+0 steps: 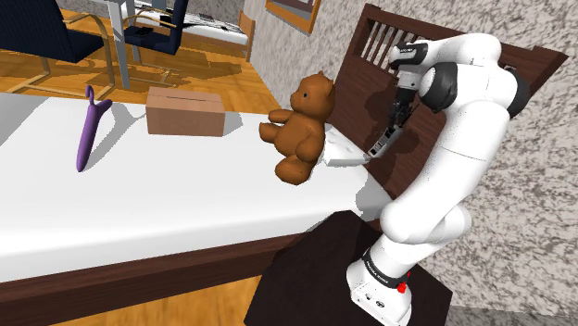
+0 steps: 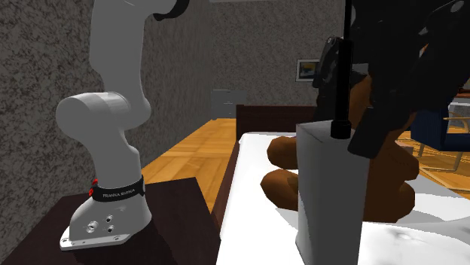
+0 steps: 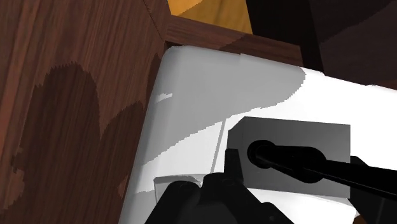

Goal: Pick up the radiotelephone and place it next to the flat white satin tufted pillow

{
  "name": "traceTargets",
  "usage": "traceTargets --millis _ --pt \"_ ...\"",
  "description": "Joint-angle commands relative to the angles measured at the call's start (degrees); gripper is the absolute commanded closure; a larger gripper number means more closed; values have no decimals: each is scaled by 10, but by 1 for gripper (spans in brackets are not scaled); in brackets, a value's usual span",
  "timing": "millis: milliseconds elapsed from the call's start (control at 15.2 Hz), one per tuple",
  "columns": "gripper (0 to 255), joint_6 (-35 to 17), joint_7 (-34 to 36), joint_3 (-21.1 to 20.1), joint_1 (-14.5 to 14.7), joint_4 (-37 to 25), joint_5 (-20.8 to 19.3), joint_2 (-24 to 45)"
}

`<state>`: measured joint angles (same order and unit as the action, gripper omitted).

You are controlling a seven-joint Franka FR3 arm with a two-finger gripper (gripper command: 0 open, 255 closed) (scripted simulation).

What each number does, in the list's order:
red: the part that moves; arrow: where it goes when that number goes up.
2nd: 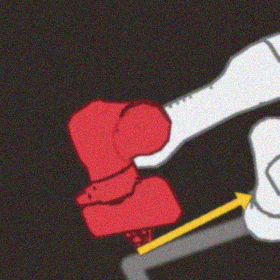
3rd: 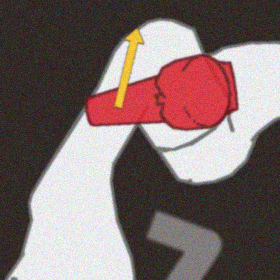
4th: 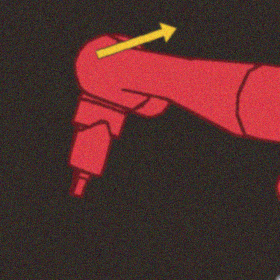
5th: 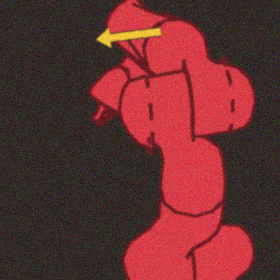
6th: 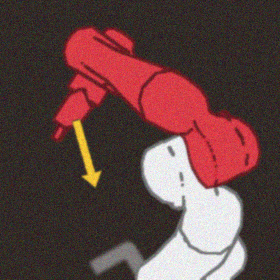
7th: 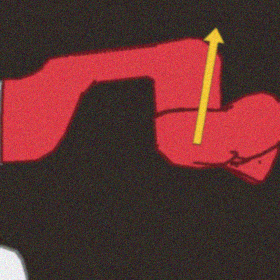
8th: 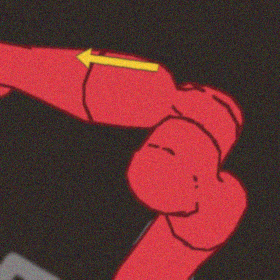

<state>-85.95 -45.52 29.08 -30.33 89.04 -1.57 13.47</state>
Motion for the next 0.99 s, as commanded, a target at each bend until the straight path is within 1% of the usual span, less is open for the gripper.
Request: traceTargets --millis 0,924 --pt "255 -16 1 0 0 15 0 0" --pt "255 -118 7 -4 1 104 8 15"
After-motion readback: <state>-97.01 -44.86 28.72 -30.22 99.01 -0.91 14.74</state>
